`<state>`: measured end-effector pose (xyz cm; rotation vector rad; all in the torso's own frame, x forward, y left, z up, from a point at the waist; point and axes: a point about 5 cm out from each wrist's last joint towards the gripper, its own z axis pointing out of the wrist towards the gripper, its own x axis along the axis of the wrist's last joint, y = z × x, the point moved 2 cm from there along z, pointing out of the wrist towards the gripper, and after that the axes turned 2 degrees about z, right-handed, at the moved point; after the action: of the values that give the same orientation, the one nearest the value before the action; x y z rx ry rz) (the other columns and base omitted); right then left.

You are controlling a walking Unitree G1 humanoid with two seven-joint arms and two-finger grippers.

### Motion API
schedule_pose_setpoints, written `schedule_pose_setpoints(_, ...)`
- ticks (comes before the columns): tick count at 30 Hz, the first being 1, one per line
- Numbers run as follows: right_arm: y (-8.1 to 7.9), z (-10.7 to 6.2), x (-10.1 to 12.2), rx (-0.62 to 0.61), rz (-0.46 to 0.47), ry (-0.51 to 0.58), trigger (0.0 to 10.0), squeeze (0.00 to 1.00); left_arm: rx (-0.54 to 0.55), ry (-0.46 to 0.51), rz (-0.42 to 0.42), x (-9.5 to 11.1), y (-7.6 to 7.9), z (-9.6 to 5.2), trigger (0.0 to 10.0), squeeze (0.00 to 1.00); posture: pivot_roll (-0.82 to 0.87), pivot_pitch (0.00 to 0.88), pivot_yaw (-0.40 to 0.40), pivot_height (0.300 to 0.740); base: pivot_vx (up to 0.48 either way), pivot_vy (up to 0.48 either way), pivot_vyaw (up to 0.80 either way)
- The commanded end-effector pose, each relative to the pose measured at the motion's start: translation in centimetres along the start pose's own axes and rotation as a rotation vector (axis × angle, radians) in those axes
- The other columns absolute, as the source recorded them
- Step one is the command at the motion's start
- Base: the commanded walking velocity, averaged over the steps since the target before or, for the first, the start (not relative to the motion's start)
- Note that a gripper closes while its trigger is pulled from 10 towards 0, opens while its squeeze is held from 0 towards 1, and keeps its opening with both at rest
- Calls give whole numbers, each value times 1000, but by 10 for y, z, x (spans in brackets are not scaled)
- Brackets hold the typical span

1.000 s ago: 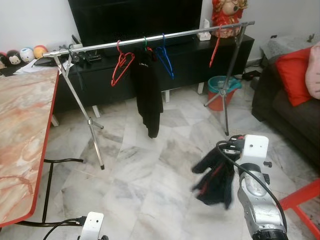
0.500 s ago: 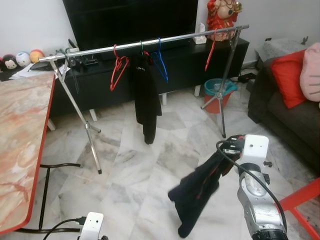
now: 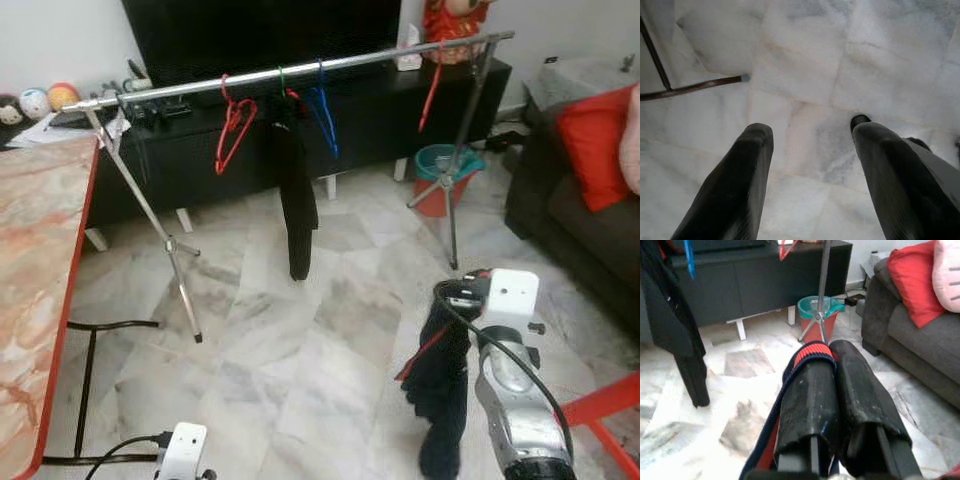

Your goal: Hang hanger

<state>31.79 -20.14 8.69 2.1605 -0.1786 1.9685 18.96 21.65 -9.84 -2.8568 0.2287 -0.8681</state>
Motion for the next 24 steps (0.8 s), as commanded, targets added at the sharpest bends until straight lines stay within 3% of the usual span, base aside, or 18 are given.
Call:
schedule_pose_setpoints(1, 7, 3, 8, -20, 0, 34, 10000, 0, -6, 13, -3, 4, 2, 1, 10000, 0, -190, 0, 66, 740, 247, 0, 0)
schedule_pose_setpoints(24, 5, 3, 7, -17, -1, 32, 10000, 0, -6, 14, -4, 4, 2, 1, 10000, 0, -190, 0, 66, 740, 257, 0, 0)
